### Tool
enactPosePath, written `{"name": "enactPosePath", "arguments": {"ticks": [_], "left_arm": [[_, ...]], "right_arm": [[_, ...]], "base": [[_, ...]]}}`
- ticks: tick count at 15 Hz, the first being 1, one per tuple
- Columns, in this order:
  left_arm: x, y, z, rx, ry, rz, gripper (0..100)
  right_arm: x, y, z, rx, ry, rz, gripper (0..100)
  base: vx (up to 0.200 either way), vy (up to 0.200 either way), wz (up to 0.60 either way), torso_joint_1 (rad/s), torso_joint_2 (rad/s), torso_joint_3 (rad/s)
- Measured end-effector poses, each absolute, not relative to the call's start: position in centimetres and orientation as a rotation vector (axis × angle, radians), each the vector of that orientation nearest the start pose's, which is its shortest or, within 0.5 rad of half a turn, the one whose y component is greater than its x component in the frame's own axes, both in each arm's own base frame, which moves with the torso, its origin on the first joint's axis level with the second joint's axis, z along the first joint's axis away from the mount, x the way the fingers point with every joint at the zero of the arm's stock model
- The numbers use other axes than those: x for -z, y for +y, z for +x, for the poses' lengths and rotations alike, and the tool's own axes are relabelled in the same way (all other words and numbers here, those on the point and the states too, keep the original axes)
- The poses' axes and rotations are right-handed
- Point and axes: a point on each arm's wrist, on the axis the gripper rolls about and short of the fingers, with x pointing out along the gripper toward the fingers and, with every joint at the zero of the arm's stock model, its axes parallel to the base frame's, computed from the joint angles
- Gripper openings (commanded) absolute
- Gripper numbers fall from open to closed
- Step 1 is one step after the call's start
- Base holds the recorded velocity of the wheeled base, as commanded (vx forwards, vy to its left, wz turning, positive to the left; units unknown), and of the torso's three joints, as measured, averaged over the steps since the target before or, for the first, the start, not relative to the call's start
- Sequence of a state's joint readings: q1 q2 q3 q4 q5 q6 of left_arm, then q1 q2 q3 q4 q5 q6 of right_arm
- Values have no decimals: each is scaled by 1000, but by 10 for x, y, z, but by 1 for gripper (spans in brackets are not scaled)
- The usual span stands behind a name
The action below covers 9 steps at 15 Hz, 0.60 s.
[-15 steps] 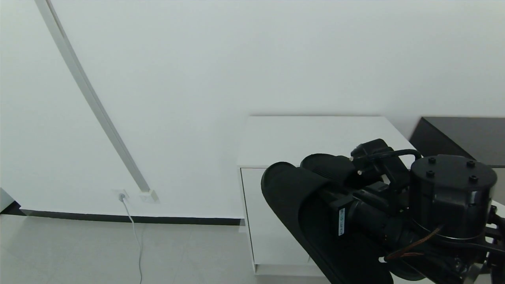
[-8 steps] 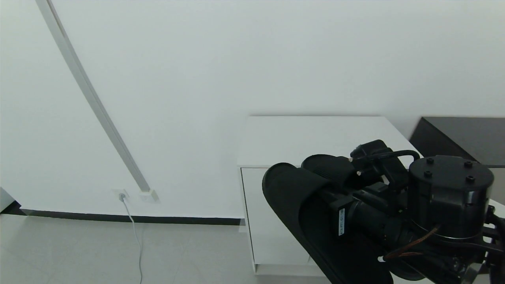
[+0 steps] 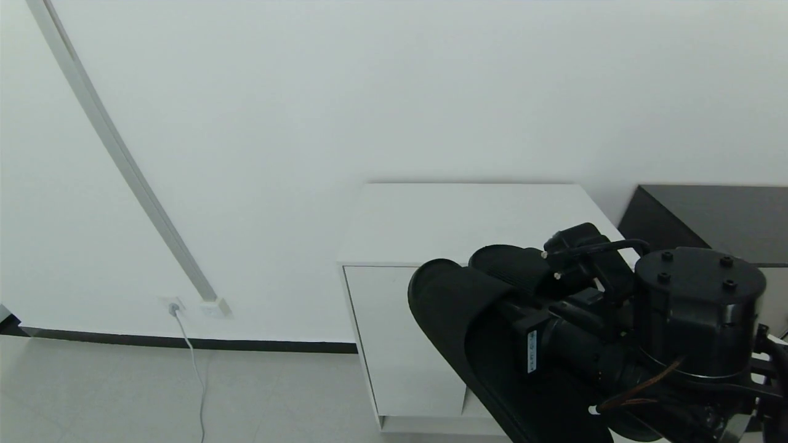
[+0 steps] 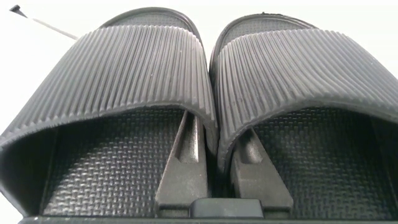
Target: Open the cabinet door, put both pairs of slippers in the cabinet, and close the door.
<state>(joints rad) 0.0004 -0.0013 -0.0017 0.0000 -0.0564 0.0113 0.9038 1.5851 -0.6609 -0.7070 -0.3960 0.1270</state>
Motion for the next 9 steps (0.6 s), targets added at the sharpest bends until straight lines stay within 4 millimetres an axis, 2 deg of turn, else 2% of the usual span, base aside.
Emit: {"name": "enactPosePath", "arguments": {"ticks": [9], "left_arm": [[-76,-1,-23,55,-3,11,0]], "right_arm": [[-172,204,174,-484,241,-35,0]], "base": [[0,-200,0,2,2,3]]}}
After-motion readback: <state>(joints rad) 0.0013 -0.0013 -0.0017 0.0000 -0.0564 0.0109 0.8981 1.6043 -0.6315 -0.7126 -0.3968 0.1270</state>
